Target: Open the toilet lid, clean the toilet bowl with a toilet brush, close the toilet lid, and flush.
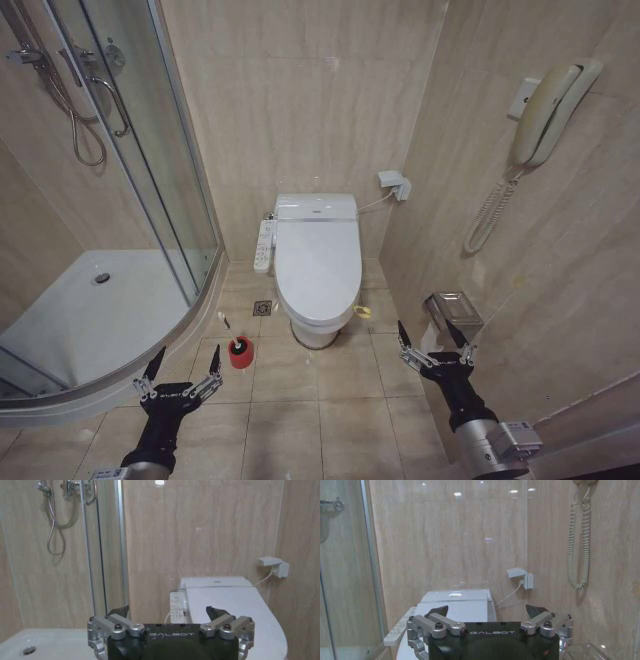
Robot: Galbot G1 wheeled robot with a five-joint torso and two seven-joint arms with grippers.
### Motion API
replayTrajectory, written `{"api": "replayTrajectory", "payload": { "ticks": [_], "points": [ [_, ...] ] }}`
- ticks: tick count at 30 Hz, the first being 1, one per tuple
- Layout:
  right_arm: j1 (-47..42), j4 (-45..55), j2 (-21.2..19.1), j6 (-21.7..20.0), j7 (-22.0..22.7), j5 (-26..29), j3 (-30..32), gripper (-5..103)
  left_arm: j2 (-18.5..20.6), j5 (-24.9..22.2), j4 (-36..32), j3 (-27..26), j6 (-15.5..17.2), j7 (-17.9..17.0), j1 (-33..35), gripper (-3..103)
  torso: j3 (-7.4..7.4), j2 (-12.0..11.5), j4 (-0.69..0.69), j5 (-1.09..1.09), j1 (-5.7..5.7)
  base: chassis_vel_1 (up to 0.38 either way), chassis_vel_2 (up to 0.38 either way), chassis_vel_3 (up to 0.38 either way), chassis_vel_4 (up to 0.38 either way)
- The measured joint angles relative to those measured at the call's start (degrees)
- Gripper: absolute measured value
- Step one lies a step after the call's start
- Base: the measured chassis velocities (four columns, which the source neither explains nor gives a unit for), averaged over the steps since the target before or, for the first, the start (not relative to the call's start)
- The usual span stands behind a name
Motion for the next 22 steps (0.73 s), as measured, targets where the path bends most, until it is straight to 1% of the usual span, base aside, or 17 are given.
{"api": "replayTrajectory", "payload": {
  "ticks": [22],
  "points": [
    [0.0,0.0,0.0,0.0,0.0,0.0,0.0,100,0.0,0.0,0.0,0.0,0.2,0.1,0.0,100,0.00,0.0,0.00,0.00,0.00,0.000,0.000,0.000,0.000]
  ]
}}
